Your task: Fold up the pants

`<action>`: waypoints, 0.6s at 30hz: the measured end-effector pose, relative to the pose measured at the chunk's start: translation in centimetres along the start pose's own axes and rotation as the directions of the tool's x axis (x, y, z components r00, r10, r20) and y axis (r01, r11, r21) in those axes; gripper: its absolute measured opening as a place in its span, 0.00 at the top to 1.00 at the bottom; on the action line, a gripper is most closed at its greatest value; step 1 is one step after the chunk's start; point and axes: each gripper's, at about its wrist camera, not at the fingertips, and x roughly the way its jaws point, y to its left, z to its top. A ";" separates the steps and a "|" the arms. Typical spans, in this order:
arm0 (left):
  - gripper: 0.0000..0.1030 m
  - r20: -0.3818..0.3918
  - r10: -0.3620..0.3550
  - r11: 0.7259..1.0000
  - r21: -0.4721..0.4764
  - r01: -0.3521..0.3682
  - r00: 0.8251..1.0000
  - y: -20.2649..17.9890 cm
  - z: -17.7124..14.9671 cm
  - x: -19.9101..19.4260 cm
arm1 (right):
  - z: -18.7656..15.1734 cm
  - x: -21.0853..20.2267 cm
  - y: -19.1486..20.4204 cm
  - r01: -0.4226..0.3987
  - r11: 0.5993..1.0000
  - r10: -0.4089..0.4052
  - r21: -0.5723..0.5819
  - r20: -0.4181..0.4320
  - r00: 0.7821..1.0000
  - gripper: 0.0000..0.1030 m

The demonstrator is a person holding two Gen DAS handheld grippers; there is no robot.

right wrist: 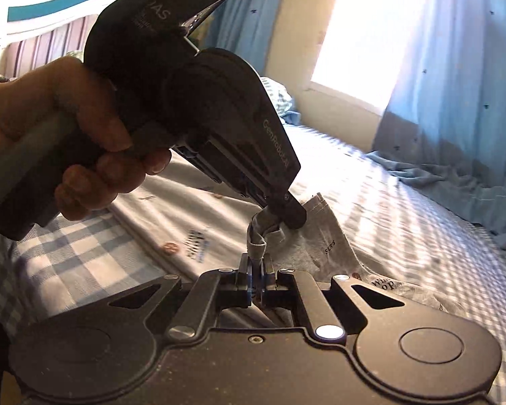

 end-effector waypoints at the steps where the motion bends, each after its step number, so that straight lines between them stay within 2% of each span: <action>1: 0.95 -0.005 0.004 1.000 -0.001 -0.004 1.000 0.4 -0.1 0.2 | 0.0 0.4 0.3 -0.006 1.000 0.006 -0.001 -0.007 1.000 0.96; 5: 0.90 -0.037 0.053 0.998 -0.027 -0.054 0.998 2.0 -1.0 1.1 | -0.6 2.3 0.8 -0.026 1.000 0.027 0.009 -0.031 0.999 0.95; 6: 0.86 -0.039 0.073 0.997 -0.032 -0.074 0.997 2.1 -1.2 1.2 | -0.8 2.4 0.8 -0.033 0.999 0.033 0.020 -0.030 0.999 0.89; 7: 0.74 -0.040 0.103 0.994 -0.038 -0.104 0.994 2.3 -1.5 1.2 | -0.9 2.2 0.6 -0.035 0.999 0.036 0.025 -0.029 0.999 0.85; 8: 0.66 -0.040 0.124 0.991 -0.043 -0.126 0.991 2.3 -1.7 1.1 | -1.0 1.9 0.4 -0.035 0.999 0.035 0.022 -0.024 0.999 0.77; 9: 0.45 -0.030 0.144 0.988 -0.048 -0.145 0.989 2.3 -1.8 0.8 | -1.1 1.4 0.1 -0.034 0.999 0.034 0.019 -0.014 0.999 0.67; 10: 0.30 -0.010 0.160 0.986 -0.056 -0.160 0.987 2.3 -2.0 0.4 | -1.3 0.8 -0.4 -0.029 0.999 0.029 0.018 -0.003 1.000 0.62; 11: 0.28 0.012 0.183 0.981 -0.063 -0.182 0.983 2.0 -2.0 0.1 | -1.5 0.2 -1.1 -0.017 1.000 0.017 0.016 0.003 1.000 0.52; 12: 0.26 0.029 0.201 0.978 -0.063 -0.199 0.979 2.0 -2.0 -0.3 | -1.9 -0.6 -2.2 0.013 1.000 -0.013 0.016 0.008 1.000 0.40; 14: 0.19 0.069 0.236 0.971 -0.057 -0.233 0.969 1.5 -1.9 -0.7 | -2.5 -2.2 -4.7 0.109 0.994 -0.109 0.021 0.024 0.994 0.28; 15: 0.10 0.090 0.258 0.966 -0.053 -0.254 0.962 1.1 -1.8 -0.6 | -2.7 -2.6 -6.1 0.163 0.986 -0.164 0.027 0.024 0.986 0.24; 16: 0.08 0.106 0.280 0.960 -0.041 -0.277 0.954 0.6 -1.7 -0.3 | -2.9 -2.7 -7.6 0.222 0.975 -0.223 0.032 0.021 0.975 0.22; 18: 0.08 0.115 0.325 0.944 0.016 -0.328 0.939 -0.8 -1.6 0.9 | -3.0 -2.1 -10.8 0.340 0.939 -0.340 0.044 0.004 0.940 0.08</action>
